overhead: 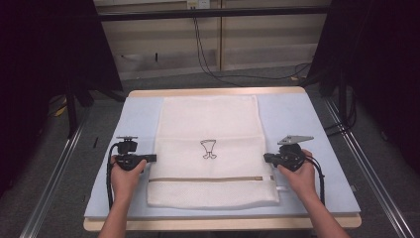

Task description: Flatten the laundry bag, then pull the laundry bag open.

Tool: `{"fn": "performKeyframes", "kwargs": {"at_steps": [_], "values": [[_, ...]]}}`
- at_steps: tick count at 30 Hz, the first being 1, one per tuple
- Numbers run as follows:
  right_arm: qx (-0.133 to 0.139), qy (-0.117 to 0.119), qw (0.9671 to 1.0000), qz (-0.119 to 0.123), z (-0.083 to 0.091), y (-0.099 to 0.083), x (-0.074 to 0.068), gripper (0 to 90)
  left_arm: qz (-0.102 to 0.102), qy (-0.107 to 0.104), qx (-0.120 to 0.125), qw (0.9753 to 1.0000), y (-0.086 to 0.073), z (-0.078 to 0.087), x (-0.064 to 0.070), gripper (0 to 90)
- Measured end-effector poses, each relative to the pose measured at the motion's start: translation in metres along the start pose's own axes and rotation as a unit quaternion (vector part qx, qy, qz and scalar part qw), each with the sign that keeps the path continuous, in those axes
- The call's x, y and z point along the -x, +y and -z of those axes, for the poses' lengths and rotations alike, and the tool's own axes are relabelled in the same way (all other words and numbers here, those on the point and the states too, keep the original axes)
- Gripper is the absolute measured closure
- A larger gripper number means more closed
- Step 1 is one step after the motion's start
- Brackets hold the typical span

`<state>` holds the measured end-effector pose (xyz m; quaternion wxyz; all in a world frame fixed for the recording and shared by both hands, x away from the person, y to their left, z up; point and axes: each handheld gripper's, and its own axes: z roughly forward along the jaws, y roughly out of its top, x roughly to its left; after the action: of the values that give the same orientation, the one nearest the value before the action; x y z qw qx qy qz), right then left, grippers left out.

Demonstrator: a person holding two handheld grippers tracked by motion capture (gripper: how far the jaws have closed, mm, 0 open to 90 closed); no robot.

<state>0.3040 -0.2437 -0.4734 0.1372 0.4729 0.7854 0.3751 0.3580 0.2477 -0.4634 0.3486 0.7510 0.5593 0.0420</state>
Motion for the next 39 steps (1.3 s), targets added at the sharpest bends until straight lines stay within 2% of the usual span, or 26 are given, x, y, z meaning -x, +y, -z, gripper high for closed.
{"fn": "performKeyframes", "kwargs": {"at_steps": [1, 3, 5, 7, 8, 10, 13, 15, 17, 18, 20, 22, 23, 24, 27, 29, 31, 33, 36, 38, 39], "values": [[-0.005, -0.001, 1.0, 0.003, -0.001, -0.001, -0.001, 87.1, -0.003, 0.008, 0.0, 1.0, 0.0, 0.002, 0.003, 78.4], [-0.008, -0.005, 0.9999, 0.014, 0.001, -0.004, -0.005, 82.8, -0.003, 0.003, 0.001, 1.0, -0.001, 0.007, 0.005, 69.4], [0.0, -0.007, 0.9999, 0.008, 0.009, -0.008, -0.007, 71.7, -0.005, 0.01, 0.0, 0.9999, -0.005, 0.012, 0.007, 62.4], [0.0, -0.011, 0.9999, 0.009, 0.019, -0.012, -0.007, 64.3, -0.006, 0.005, 0.004, 1.0, -0.01, 0.017, 0.008, 57.3], [0.002, -0.015, 0.9998, 0.01, 0.023, -0.014, -0.007, 61.7, -0.003, 0.01, 0.005, 0.9999, -0.013, 0.019, 0.009, 56.2], [0.002, -0.011, 0.9999, 0.004, 0.033, -0.02, -0.007, 58.3, -0.01, 0.009, -0.001, 0.9999, -0.015, 0.021, 0.01, 54.4], [0.002, -0.008, 1.0, -0.002, 0.041, -0.029, -0.009, 56.5, -0.01, 0.011, -0.013, 0.9998, -0.018, 0.02, 0.015, 52.7], [0.004, 0.003, 0.9999, -0.014, 0.041, -0.035, -0.012, 57.6, -0.015, 0.022, -0.032, 0.9991, -0.02, 0.017, 0.018, 54.7], [-0.004, 0.01, 0.9999, -0.013, 0.04, -0.039, -0.015, 59.9, -0.016, 0.018, -0.04, 0.9989, -0.022, 0.015, 0.02, 56.2], [-0.006, 0.013, 0.9998, -0.011, 0.038, -0.04, -0.017, 61.9, -0.009, 0.017, -0.04, 0.999, -0.023, 0.013, 0.021, 56.3], [-0.01, 0.013, 0.9996, -0.021, 0.037, -0.041, -0.018, 64.2, -0.018, 0.022, -0.051, 0.9983, -0.025, 0.011, 0.022, 59.5], [-0.011, 0.019, 0.9995, -0.024, 0.035, -0.04, -0.017, 68.8, -0.03, 0.032, -0.062, 0.9971, -0.024, 0.012, 0.024, 67.5], [-0.018, 0.026, 0.9991, -0.027, 0.032, -0.04, -0.017, 75.1, -0.034, 0.037, -0.064, 0.9967, -0.024, 0.011, 0.025, 76.9], [-0.023, 0.033, 0.9986, -0.034, 0.031, -0.04, -0.017, 76.7, -0.034, 0.033, -0.064, 0.9968, -0.024, 0.01, 0.025, 79.1], [-0.037, 0.032, 0.9984, -0.029, 0.029, -0.035, -0.019, 84.3, -0.034, 0.037, -0.065, 0.9966, -0.023, 0.011, 0.026, 85.3], [-0.038, 0.032, 0.9985, -0.025, 0.027, -0.032, -0.018, 85.6, -0.03, 0.053, -0.043, 0.9972, -0.021, 0.012, 0.026, 87.0], [-0.029, 0.027, 0.9989, -0.024, 0.023, -0.029, -0.018, 85.9, -0.029, 0.06, -0.027, 0.9974, -0.019, 0.014, 0.024, 87.2], [-0.022, 0.026, 0.9993, -0.016, 0.019, -0.026, -0.018, 85.9, -0.026, 0.069, -0.027, 0.997, -0.017, 0.014, 0.019, 87.2], [-0.02, 0.017, 0.9996, 0.002, 0.014, -0.023, -0.022, 85.5, -0.016, 0.06, -0.023, 0.9978, -0.018, 0.014, 0.015, 85.3], [-0.019, 0.012, 0.9997, 0.006, 0.016, -0.023, -0.023, 83.3, -0.013, 0.052, -0.01, 0.9985, -0.018, 0.017, 0.016, 73.1], [-0.013, 0.01, 0.9998, 0.009, 0.019, -0.023, -0.024, 79.8, -0.009, 0.039, -0.007, 0.9992, -0.018, 0.019, 0.016, 64.5]]}}
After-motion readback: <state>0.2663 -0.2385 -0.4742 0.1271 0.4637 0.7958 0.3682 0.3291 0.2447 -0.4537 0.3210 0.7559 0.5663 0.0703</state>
